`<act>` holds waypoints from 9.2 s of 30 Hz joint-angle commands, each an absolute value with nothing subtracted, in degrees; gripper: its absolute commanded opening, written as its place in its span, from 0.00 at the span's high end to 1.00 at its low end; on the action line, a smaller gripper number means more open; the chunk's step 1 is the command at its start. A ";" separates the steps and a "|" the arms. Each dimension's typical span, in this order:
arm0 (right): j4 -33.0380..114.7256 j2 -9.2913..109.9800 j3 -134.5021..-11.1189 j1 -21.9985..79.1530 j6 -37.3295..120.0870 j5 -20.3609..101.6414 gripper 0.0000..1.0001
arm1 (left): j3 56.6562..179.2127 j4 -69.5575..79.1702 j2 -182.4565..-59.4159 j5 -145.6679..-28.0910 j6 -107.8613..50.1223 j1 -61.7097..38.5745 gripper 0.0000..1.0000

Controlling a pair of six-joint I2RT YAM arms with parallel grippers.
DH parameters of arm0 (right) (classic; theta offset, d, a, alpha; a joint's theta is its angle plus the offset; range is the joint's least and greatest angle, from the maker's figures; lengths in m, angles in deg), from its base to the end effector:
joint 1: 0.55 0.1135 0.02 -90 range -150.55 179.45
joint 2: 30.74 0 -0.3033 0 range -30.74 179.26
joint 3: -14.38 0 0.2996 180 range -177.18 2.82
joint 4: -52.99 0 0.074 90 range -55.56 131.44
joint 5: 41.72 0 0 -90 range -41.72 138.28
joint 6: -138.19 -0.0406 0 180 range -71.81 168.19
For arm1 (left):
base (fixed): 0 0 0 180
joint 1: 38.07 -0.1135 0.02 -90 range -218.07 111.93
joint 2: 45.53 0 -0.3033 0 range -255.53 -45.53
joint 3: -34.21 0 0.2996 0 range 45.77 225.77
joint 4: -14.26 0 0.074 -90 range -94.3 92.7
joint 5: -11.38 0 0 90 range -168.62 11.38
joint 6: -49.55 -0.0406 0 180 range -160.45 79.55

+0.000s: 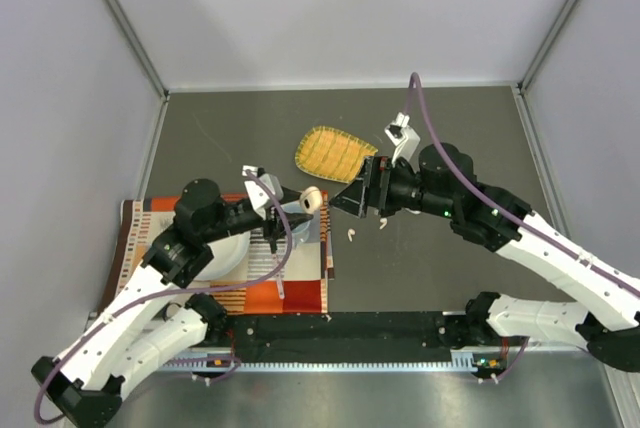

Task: Insert the wireless bluetooth earbuds into the charging case
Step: Pass from the left arm to the right, then pass from the right arm to the left, then pass from the left arm to the right, then pass from the right arm to the left

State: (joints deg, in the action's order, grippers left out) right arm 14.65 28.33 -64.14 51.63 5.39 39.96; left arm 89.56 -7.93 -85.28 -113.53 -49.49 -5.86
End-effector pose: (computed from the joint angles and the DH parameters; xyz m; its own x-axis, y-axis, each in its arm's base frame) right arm 0.1515 0.2047 0.4365 -0.7338 0.1511 -0.6624 -0.5002 0.5396 0.6772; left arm 0.1416 -0.1166 0.3757 0.0484 0.1218 -0.9914 0.9220 0.3764 0.0912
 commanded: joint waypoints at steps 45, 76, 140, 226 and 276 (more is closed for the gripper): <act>28.58 28.16 -55.98 53.77 3.90 41.86 1.00 | 92.44 -3.11 -85.97 -97.26 -48.64 9.57 0.64; 68.33 9.86 -34.27 53.77 11.63 32.29 1.00 | 80.31 37.93 -87.54 -100.85 -8.20 9.39 0.11; 29.75 18.48 -52.63 51.92 -19.65 38.98 0.15 | 84.61 24.68 -87.72 -104.63 -28.23 9.39 1.00; 46.45 16.46 -43.93 47.70 -32.49 30.88 0.86 | 84.70 24.85 -90.44 -102.52 -28.32 11.42 0.77; 52.69 15.67 -40.95 47.35 -35.83 30.35 0.94 | 78.81 45.68 -94.49 -102.70 -22.08 12.21 0.59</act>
State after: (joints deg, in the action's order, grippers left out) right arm 49.21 16.88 -40.88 47.90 -35.55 30.89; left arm 78.52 42.65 -94.57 -103.24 -22.12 11.89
